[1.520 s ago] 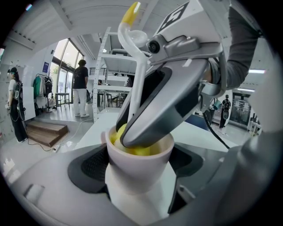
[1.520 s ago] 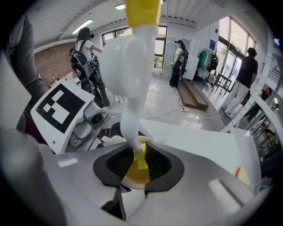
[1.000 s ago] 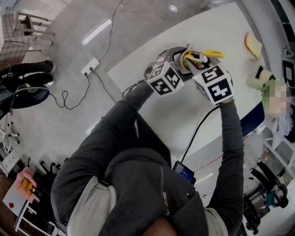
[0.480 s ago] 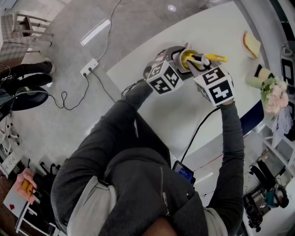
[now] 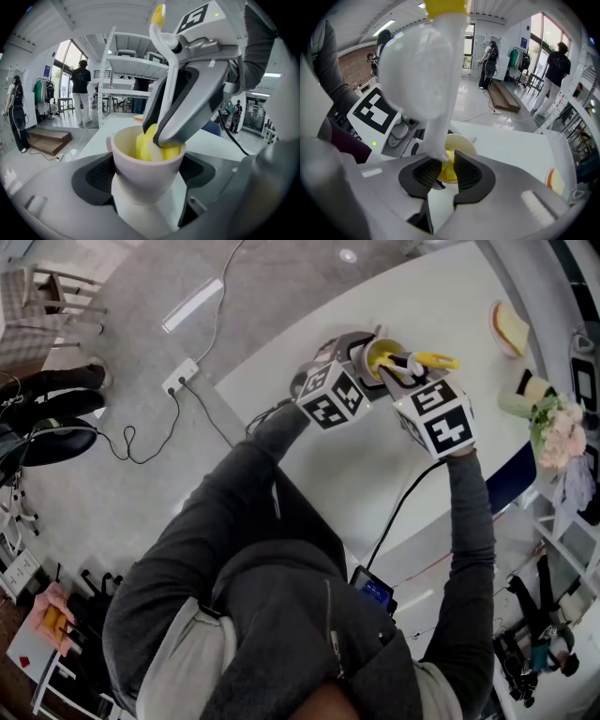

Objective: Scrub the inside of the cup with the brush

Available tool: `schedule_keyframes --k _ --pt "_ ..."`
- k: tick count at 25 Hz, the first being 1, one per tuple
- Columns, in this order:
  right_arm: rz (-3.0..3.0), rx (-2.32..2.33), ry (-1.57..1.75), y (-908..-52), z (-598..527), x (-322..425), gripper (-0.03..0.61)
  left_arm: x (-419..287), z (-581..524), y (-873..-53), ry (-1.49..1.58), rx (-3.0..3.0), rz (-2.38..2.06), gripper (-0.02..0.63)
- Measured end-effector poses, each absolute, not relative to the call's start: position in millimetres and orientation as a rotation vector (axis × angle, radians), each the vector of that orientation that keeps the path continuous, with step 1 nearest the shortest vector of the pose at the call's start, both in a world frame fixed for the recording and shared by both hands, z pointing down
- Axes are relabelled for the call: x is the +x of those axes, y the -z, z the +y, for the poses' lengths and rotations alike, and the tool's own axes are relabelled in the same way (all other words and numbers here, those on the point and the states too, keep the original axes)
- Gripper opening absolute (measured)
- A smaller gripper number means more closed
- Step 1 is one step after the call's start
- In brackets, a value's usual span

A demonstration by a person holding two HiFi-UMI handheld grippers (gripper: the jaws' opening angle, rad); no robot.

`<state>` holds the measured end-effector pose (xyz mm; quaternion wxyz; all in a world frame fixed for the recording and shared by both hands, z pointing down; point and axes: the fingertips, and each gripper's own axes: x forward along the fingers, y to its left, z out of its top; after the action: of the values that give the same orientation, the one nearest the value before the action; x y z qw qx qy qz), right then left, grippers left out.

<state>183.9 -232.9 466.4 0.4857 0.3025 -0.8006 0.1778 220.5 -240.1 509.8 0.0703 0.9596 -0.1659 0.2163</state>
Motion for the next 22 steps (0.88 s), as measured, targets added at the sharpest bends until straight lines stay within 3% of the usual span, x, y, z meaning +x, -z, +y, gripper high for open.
schedule_keyframes --k 22 --pt "-1.992 0.768 -0.448 -465.7 -241.1 171.0 0.083 219.0 -241.4 -510.9 -0.658 2.891 -0.501 0.428"
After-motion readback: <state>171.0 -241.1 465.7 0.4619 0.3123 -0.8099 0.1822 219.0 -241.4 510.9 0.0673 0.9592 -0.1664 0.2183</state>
